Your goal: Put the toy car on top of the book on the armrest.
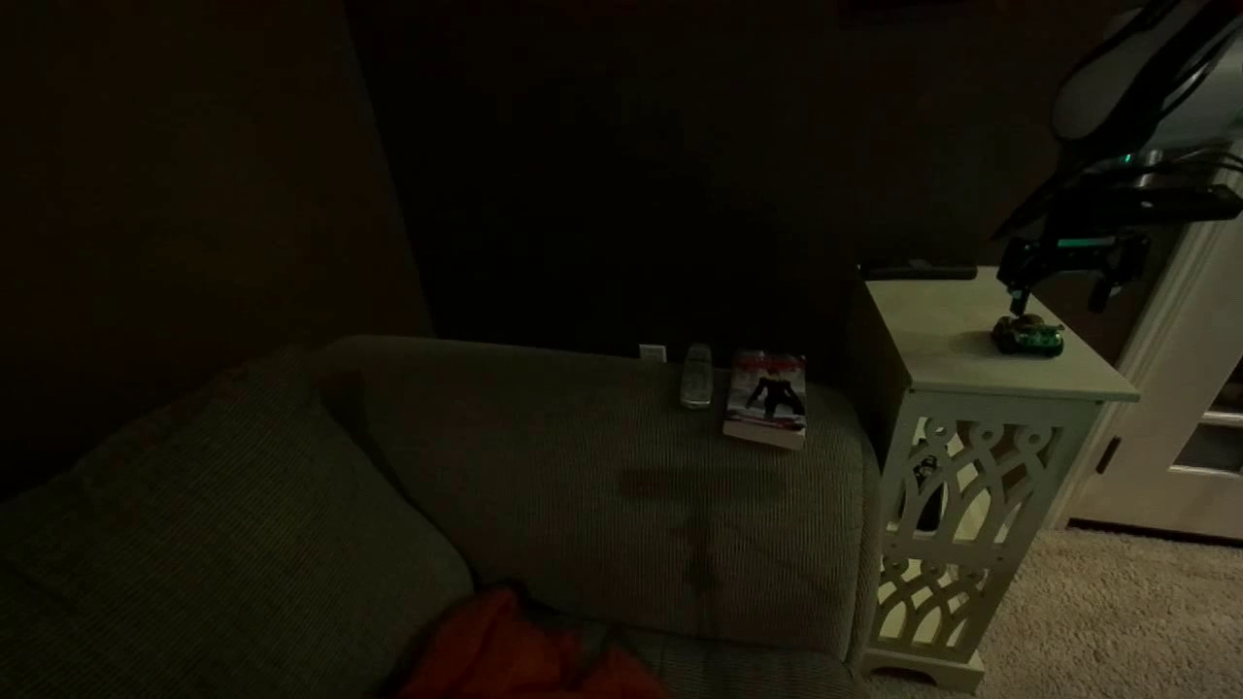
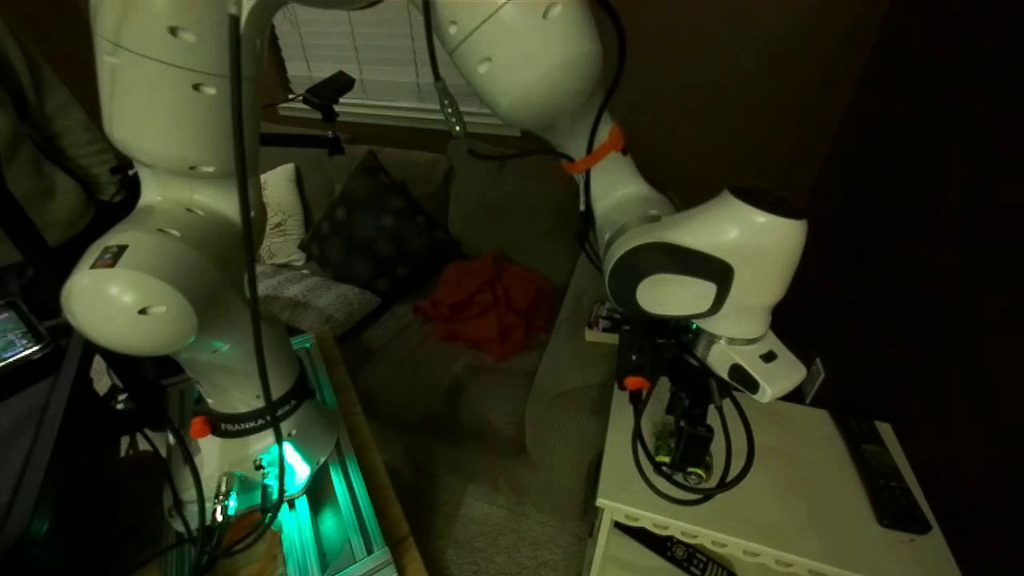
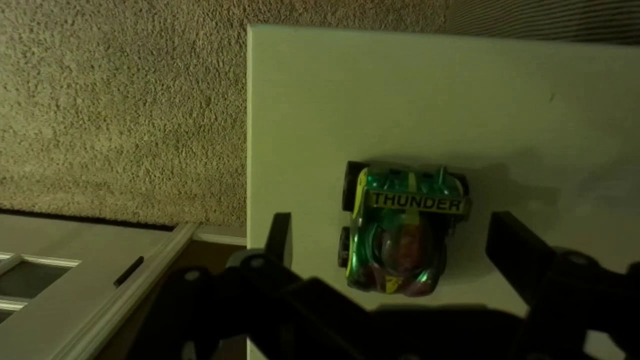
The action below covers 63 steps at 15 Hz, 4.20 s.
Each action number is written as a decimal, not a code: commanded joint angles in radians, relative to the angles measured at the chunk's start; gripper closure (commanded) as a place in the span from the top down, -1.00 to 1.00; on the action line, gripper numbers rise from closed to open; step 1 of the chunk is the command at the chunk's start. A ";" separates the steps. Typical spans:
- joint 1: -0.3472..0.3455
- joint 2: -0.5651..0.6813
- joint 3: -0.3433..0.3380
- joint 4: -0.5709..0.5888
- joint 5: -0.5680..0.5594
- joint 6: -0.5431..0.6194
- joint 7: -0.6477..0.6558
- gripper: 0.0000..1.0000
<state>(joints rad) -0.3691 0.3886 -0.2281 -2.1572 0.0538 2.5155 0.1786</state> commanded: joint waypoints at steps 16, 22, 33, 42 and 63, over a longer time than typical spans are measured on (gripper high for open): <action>0.005 0.110 0.008 0.145 0.132 -0.161 -0.078 -0.30; 0.182 0.041 0.080 0.023 0.029 -0.207 -0.098 -0.30; 0.264 0.034 0.166 0.057 -0.009 -0.174 -0.240 -0.30; 0.304 0.178 0.235 0.288 -0.109 -0.078 -0.439 -0.30; 0.186 0.472 0.341 0.626 -0.016 -0.051 -0.502 -0.30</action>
<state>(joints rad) -0.1754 0.8362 0.0942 -1.5660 0.0135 2.4777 -0.2859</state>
